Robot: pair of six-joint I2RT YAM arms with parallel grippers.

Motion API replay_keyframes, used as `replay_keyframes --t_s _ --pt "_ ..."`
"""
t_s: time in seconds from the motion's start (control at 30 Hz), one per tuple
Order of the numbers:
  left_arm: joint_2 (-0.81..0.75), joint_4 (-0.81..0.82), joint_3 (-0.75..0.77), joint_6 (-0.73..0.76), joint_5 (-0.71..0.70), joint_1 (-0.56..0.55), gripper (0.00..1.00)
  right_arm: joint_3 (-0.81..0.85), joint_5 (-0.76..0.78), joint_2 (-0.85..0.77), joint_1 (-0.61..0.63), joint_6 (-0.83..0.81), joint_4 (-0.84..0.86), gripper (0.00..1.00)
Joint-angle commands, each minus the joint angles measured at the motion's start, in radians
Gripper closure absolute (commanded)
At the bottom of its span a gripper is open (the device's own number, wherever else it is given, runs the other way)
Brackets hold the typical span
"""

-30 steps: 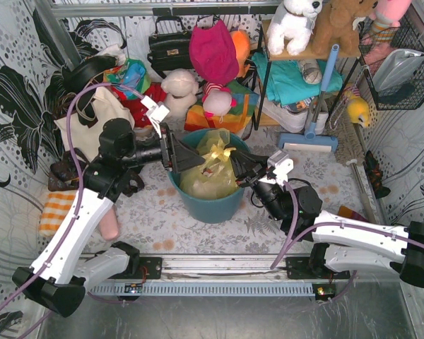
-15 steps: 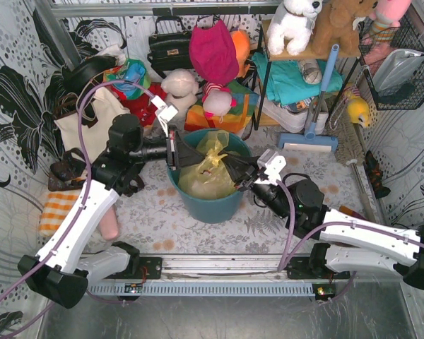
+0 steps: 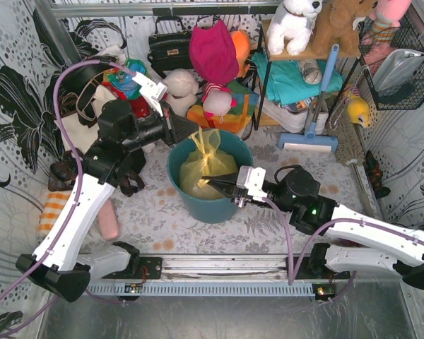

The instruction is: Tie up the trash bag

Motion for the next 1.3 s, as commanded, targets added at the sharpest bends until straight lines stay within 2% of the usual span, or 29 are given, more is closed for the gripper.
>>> replay_keyframes --t_s 0.0,0.27,0.37,0.5,0.6,0.93,1.03,1.27 --pt "0.064 0.077 0.070 0.059 -0.106 0.005 1.00 0.114 -0.228 -0.001 0.005 -0.017 -0.196 1.00" --pt "0.149 0.128 0.107 0.084 -0.158 0.001 1.00 0.093 -0.381 0.017 0.005 0.152 -0.201 1.00" --pt "0.174 0.119 0.101 0.104 -0.236 -0.001 1.00 0.016 -0.398 0.033 0.006 0.241 -0.124 1.00" --pt "0.220 0.089 0.104 0.117 -0.335 -0.002 1.00 -0.105 -0.453 0.053 0.006 0.393 0.063 1.00" --pt "0.254 0.072 0.112 0.120 -0.403 -0.002 1.00 -0.136 -0.494 0.062 0.005 0.476 0.124 1.00" --pt "0.404 0.028 0.172 0.093 -0.557 -0.005 1.00 -0.162 -0.522 0.007 0.006 0.517 0.143 1.00" --pt "0.441 0.040 0.171 0.096 -0.595 -0.007 1.00 -0.194 -0.529 0.003 0.006 0.548 0.195 1.00" --pt "0.507 0.058 0.186 0.080 -0.629 -0.008 1.00 -0.260 -0.514 -0.015 0.006 0.588 0.269 1.00"
